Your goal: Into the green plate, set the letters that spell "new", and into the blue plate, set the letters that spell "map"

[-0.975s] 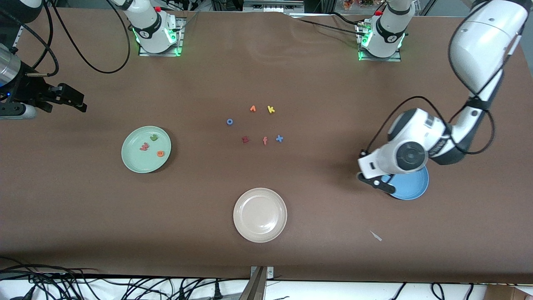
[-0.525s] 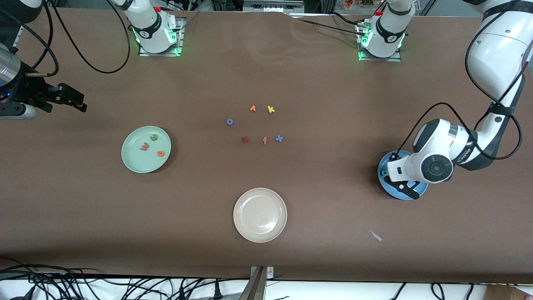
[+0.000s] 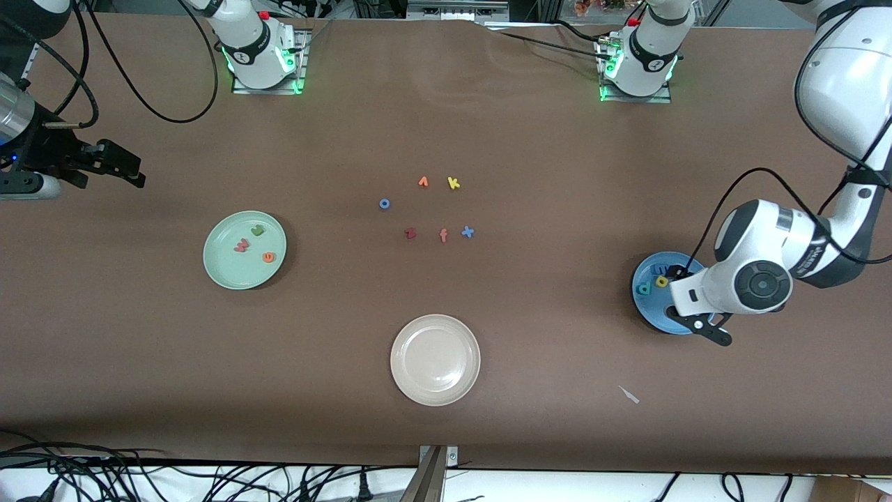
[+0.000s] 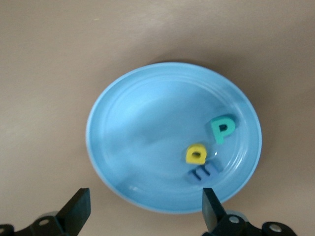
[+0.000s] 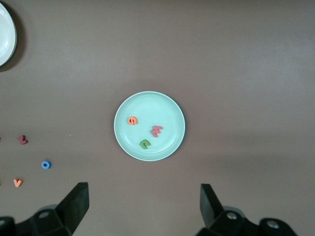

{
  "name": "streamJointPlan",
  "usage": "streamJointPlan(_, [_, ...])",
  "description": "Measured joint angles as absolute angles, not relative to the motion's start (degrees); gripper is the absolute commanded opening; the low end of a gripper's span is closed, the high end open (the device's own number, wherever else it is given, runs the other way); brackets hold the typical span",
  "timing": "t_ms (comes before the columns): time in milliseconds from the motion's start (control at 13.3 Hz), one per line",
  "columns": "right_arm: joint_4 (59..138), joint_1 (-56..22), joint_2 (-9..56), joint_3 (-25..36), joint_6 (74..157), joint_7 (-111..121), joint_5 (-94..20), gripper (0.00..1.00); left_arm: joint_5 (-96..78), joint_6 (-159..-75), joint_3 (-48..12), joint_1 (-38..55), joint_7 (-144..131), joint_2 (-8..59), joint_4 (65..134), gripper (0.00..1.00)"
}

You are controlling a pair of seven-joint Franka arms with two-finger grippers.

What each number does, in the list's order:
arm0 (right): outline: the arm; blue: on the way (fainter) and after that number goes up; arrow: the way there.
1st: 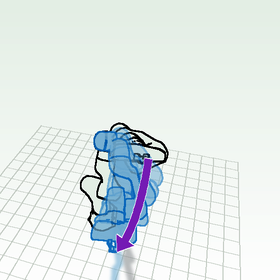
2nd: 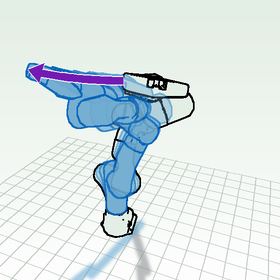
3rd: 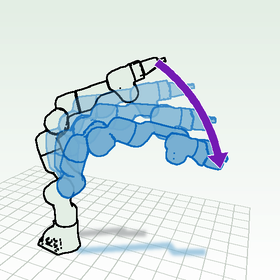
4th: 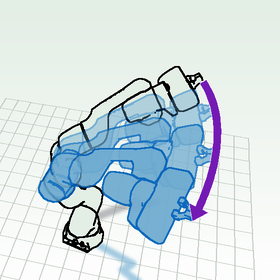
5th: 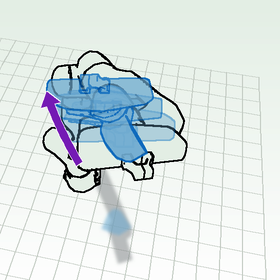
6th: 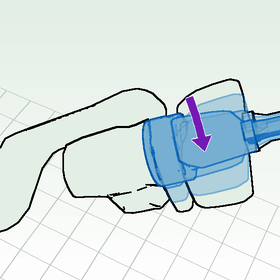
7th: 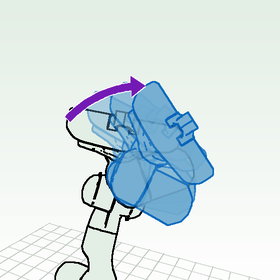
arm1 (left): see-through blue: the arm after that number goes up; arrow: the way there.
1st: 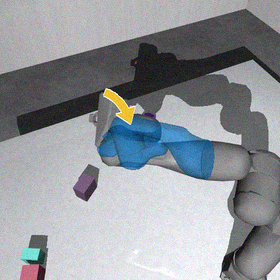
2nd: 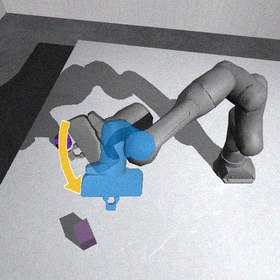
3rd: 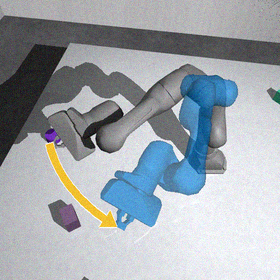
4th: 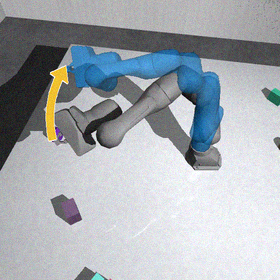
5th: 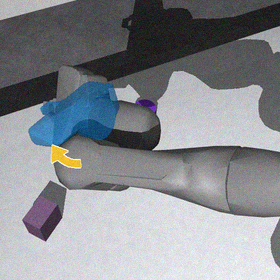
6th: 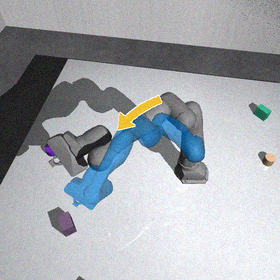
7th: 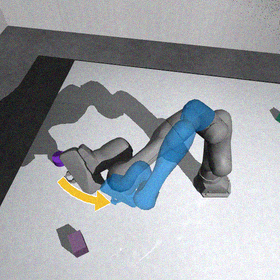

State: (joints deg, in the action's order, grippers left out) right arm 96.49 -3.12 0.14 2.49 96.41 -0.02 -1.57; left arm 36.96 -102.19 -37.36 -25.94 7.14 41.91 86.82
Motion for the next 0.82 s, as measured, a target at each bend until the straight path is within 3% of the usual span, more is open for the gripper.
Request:
streamJointPlan(300, [96.5,-3.1,0.1,2.5,96.4,0.0,-1.6,1.00,28.5,-92.0,-37.5,-26.8,7.2,38.0,80.6,1.00])
streamJointPlan(525, [96.5,-3.1,0.2,2.5,96.4,0.0,-1.6,1.00,24.1,-90.6,-36.5,-28.7,7.2,33.7,79.7,1.00])
streamJointPlan(675, [96.5,-3.1,0.2,2.5,96.4,0.0,-1.6,1.00,20.8,-90.5,-31.9,-28.7,7.2,29.3,79.7,1.00])
streamJointPlan(825, [96.5,-3.1,0.2,2.5,96.4,0.0,-1.6,1.00,9.1,-90.4,-23.1,-24.3,7.1,24.3,79.7,1.00])
